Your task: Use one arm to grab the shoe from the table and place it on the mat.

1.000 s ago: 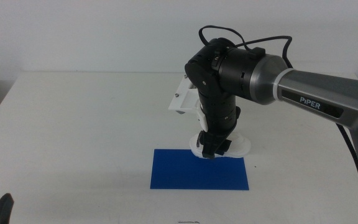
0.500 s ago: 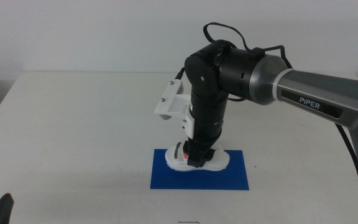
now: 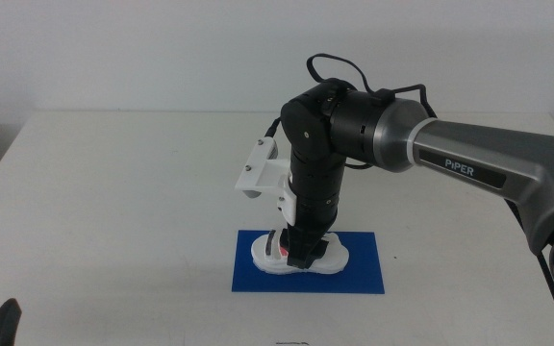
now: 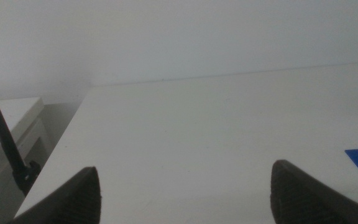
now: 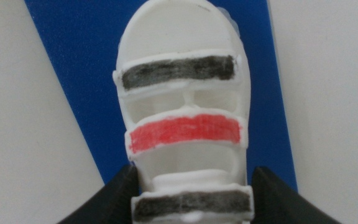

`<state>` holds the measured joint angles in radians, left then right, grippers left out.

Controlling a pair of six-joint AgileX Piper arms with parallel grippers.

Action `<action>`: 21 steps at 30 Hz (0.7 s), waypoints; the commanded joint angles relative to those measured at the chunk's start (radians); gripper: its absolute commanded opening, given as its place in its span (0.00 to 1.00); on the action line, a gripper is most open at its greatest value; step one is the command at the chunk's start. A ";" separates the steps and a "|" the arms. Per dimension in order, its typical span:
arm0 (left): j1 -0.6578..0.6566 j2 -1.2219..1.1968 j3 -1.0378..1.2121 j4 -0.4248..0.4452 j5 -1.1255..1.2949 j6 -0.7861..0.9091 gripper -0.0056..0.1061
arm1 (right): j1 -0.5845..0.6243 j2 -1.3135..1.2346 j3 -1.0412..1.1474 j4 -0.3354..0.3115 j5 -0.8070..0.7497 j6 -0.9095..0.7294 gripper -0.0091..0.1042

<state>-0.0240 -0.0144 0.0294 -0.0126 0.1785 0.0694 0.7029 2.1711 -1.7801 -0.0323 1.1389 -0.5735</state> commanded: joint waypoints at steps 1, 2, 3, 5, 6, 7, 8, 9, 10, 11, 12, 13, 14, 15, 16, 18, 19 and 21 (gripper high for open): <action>-0.003 -0.019 -0.003 -0.009 -0.083 -0.015 0.89 | -0.005 -0.059 -0.024 -0.009 -0.006 -0.009 0.17; -0.003 -0.019 -0.003 -0.009 -0.083 -0.015 0.89 | -0.005 -0.058 -0.024 -0.009 -0.005 -0.009 0.21; -0.003 -0.019 -0.003 -0.009 -0.083 -0.015 0.89 | -0.005 -0.058 -0.024 -0.009 -0.004 -0.011 0.26; -0.003 -0.019 -0.003 -0.009 -0.083 -0.015 0.89 | -0.005 -0.058 -0.024 -0.009 -0.003 -0.028 0.47; -0.003 -0.019 -0.003 -0.009 -0.083 -0.015 0.89 | -0.005 -0.058 -0.024 -0.009 0.000 -0.028 0.55; -0.003 -0.019 -0.003 -0.009 -0.083 -0.015 0.89 | -0.005 -0.058 -0.024 -0.009 0.002 -0.027 0.62; -0.003 -0.019 -0.003 -0.009 -0.083 -0.015 0.89 | -0.005 -0.058 -0.024 -0.009 0.002 -0.027 0.71; -0.003 -0.019 -0.003 -0.009 -0.083 -0.015 0.89 | -0.005 -0.058 -0.024 -0.009 0.002 -0.027 0.79; -0.003 -0.019 -0.003 -0.009 -0.083 -0.015 0.89 | -0.005 -0.058 -0.024 -0.006 0.002 -0.024 0.84; -0.003 -0.019 -0.003 -0.009 -0.083 -0.015 0.89 | -0.005 -0.060 -0.024 -0.003 0.002 -0.020 0.91; -0.003 -0.019 -0.003 -0.009 -0.083 -0.015 0.89 | -0.005 -0.072 -0.024 0.007 0.001 -0.011 0.91; -0.003 -0.019 -0.003 -0.009 -0.083 -0.015 0.89 | -0.007 -0.093 -0.024 0.017 -0.001 -0.002 0.91; -0.003 -0.019 -0.003 -0.009 -0.083 -0.015 0.89 | -0.008 -0.123 -0.024 0.026 -0.001 0.007 0.91; -0.003 -0.019 -0.003 -0.009 -0.083 -0.015 0.89 | -0.008 -0.161 -0.024 0.032 -0.001 0.015 0.91; -0.003 -0.019 -0.003 -0.009 -0.083 -0.015 0.89 | -0.009 -0.195 -0.018 0.041 -0.005 0.031 0.91; -0.003 -0.019 -0.003 -0.009 -0.083 -0.015 0.89 | -0.016 -0.303 0.035 0.043 -0.063 0.094 0.91; -0.003 -0.019 -0.003 -0.009 -0.083 -0.015 0.89 | -0.020 -0.355 0.077 0.047 -0.109 0.123 0.91; -0.003 -0.019 -0.003 -0.009 -0.083 -0.015 0.89 | -0.039 -0.495 0.226 0.056 -0.268 0.189 0.90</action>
<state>-0.0240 -0.0144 0.0294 -0.0126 0.1785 0.0694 0.6847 1.8201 -1.6157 0.0221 0.9984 -0.4375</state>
